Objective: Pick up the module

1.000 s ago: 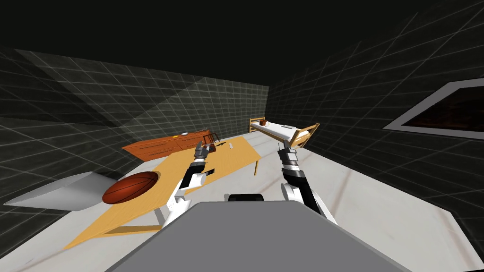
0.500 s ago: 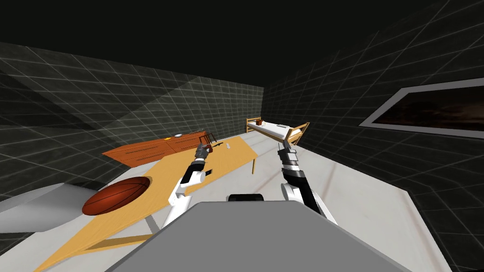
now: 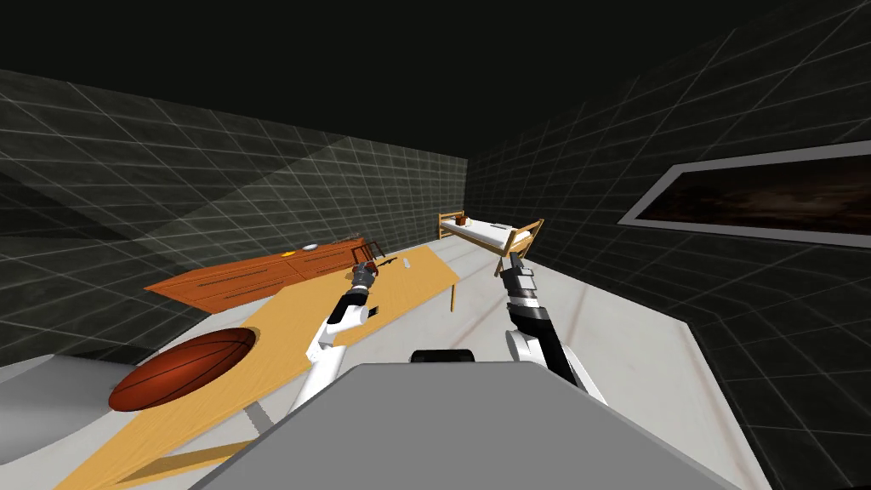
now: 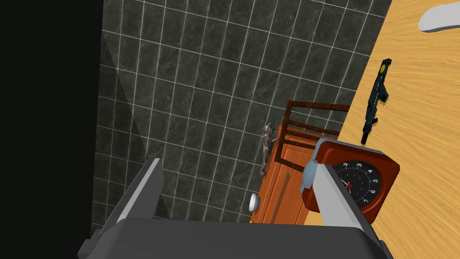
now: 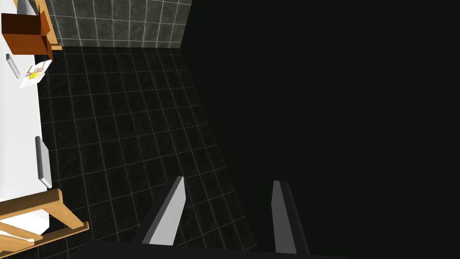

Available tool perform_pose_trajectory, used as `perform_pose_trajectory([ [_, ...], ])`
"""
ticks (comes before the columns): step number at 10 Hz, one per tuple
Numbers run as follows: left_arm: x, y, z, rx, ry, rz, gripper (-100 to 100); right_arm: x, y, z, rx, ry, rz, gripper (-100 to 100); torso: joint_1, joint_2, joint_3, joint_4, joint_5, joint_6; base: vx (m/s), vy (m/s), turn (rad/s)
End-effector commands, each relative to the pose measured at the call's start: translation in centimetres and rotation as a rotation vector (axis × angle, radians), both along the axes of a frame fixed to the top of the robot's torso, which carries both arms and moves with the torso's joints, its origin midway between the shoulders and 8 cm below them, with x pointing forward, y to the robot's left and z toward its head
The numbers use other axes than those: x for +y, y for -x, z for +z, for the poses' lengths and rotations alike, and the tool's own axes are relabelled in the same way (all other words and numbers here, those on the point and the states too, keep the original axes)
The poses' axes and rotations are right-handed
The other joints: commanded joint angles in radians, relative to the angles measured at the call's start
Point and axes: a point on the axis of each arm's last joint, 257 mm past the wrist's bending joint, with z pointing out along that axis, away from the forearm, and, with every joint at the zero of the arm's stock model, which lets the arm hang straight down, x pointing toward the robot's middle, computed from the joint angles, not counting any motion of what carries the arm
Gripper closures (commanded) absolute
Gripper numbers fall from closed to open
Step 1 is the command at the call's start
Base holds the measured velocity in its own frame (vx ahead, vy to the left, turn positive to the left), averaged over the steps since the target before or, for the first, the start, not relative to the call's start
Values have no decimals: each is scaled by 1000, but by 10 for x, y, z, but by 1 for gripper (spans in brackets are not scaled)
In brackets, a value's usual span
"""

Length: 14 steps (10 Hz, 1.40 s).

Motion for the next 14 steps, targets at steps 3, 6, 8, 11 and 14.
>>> perform_pose_trajectory([
  [3, 13, -4, -26, 80, 51, 22, -100, 0, 0, 0, 0, 0, 0, 0, 0, 0, 0, 0, 0, 0, -25, 2, -87],
  [6, 26, -7, -50, 147, 100, 43, -100, 0, 0, 0, 0, 0, 0, 0, 1, 0, 0, 0, 0, 0, -26, 4, -82],
  [8, 36, -8, -75, 216, 151, 63, -100, 0, 0, 0, 0, 0, 0, 0, 1, 0, 0, 0, 0, 1, -27, 12, -126],
  [11, 54, -8, -111, 314, 241, 101, -100, 0, 0, 0, 0, 0, 0, 0, 2, 0, 0, 0, 0, 0, -37, 25, -140],
  [14, 60, -2, -146, 412, 305, 124, -100, 0, 0, 0, 0, 0, 0, 0, 3, 1, 0, 0, 1, 0, -31, 35, -105],
])
